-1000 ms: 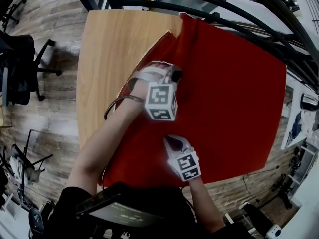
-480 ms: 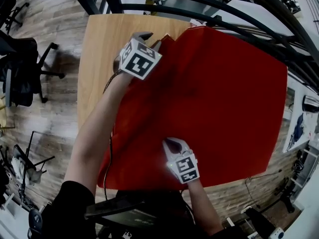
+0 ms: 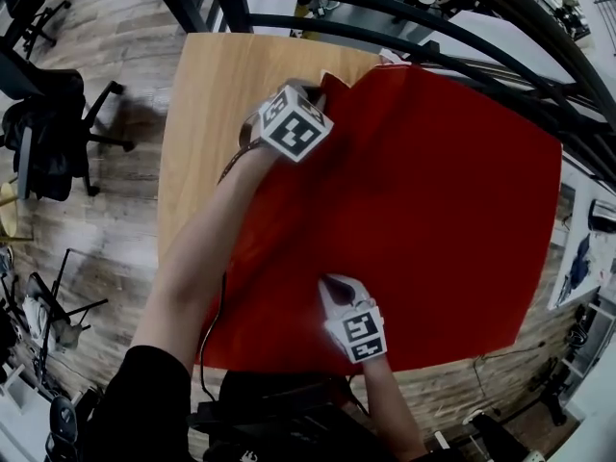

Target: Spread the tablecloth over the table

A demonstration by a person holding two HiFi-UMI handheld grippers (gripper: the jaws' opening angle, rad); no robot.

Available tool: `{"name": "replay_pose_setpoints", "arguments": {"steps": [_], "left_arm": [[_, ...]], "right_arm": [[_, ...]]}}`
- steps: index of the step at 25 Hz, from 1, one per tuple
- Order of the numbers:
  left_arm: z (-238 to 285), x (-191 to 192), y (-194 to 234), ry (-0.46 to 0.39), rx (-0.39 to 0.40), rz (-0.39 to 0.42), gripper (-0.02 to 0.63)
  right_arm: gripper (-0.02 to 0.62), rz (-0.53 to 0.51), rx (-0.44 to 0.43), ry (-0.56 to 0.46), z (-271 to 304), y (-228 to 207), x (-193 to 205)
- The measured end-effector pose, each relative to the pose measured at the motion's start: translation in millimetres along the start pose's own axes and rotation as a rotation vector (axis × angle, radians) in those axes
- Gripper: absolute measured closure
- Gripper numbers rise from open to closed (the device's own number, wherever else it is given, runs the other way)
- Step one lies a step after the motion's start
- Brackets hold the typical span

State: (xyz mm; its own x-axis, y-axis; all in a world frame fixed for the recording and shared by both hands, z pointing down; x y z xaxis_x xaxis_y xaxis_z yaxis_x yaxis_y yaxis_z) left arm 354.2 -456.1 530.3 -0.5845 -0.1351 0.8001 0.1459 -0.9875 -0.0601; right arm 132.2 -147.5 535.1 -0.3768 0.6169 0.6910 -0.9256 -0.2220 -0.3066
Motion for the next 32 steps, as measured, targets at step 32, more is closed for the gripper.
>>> {"name": "replay_pose_setpoints", "arguments": {"steps": [32], "left_arm": [[-174,46,246,-0.103,-0.314,-0.058,0.491]], "right_arm": [[0.586,0.011,0.220,-0.087,105,-52,-120]]}}
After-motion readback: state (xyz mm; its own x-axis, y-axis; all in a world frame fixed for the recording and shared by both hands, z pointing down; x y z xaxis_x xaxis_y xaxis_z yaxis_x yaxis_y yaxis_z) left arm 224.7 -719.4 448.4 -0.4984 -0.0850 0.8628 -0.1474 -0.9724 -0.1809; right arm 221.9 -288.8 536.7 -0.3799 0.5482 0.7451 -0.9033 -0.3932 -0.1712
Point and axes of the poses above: the fingertips, and each gripper's own axes: z forward along the fingers, y to its left, x out of its underside, the point moved 7 cm from there along -z, backward along the fingers, and after that the axes turned 8 degrees about -y, right-handed, at the moved point
